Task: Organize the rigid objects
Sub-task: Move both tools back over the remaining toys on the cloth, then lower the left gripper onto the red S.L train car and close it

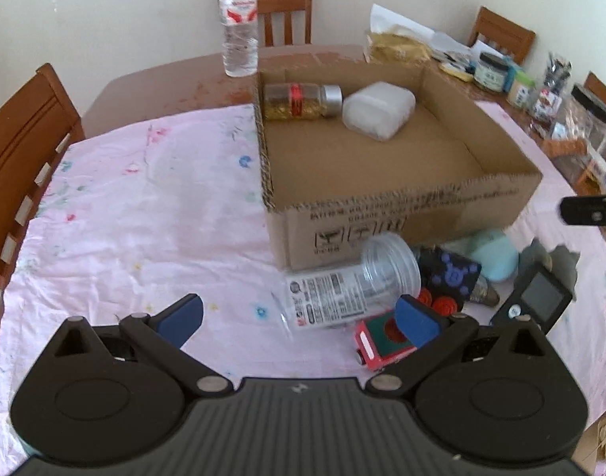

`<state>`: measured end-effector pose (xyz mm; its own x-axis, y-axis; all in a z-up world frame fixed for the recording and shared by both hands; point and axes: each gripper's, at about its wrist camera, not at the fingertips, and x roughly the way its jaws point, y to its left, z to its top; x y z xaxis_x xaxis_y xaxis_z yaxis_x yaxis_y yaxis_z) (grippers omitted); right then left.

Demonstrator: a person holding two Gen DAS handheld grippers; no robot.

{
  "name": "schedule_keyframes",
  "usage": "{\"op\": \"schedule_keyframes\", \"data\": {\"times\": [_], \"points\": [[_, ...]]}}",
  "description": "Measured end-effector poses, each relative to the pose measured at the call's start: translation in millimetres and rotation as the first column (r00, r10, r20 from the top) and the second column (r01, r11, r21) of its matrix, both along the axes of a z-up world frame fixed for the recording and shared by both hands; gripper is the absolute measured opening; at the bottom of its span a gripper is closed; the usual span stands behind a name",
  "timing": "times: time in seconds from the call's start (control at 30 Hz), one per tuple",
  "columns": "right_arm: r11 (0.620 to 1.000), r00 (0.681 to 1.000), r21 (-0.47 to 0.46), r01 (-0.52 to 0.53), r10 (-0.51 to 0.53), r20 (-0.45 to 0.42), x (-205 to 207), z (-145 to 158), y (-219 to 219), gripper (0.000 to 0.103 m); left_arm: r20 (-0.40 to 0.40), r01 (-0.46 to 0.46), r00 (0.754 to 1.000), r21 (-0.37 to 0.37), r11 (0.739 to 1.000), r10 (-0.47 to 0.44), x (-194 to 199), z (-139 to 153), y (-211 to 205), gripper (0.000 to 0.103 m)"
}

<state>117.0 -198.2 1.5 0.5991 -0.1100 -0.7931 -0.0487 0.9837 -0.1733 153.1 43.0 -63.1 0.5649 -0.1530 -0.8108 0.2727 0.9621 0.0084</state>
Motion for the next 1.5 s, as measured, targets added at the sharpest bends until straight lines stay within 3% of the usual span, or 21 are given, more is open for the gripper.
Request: {"op": "schedule_keyframes", "data": {"times": [0.23, 0.53, 0.93, 1.2, 1.37, 1.5], "points": [[0.998, 0.998, -0.018, 0.066, -0.066, 0.016, -36.3, 7.3, -4.9, 0.103, -0.022, 0.037, 0.999, -0.013, 0.999, -0.037, -7.1, -10.1, 0.5, 0.103], [0.997, 0.997, -0.036, 0.07, -0.07, -0.017, -34.2, -8.7, -13.7, 0.103, -0.076, 0.081, 0.994, 0.026, 0.996, -0.079, -39.3, -18.8, -2.9, 0.102], [0.986, 0.995, -0.157, -0.06, 0.047, -0.084, -18.2, -50.9, -8.0, 0.103, -0.131, -0.006, 0.991, 0.016, 1.0, 0.008, -70.5, -20.0, -6.4, 0.102], [0.983, 0.982, -0.119, -0.141, 0.123, -0.146, -30.5, -64.6, 2.8, 0.103, -0.116, -0.015, 0.993, 0.011, 1.0, 0.016, -66.2, -16.5, -12.9, 0.102], [0.985, 0.98, -0.054, -0.166, 0.158, -0.121, -40.0, -52.4, 1.1, 0.103, -0.099, 0.003, 0.995, 0.018, 1.0, -0.002, -57.9, -16.2, -21.5, 0.102], [0.963, 0.959, -0.025, -0.268, 0.265, -0.097, -49.9, -46.2, 18.3, 0.103, -0.094, -0.011, 0.995, 0.025, 1.0, 0.014, -50.6, -15.4, -19.2, 0.103]]}}
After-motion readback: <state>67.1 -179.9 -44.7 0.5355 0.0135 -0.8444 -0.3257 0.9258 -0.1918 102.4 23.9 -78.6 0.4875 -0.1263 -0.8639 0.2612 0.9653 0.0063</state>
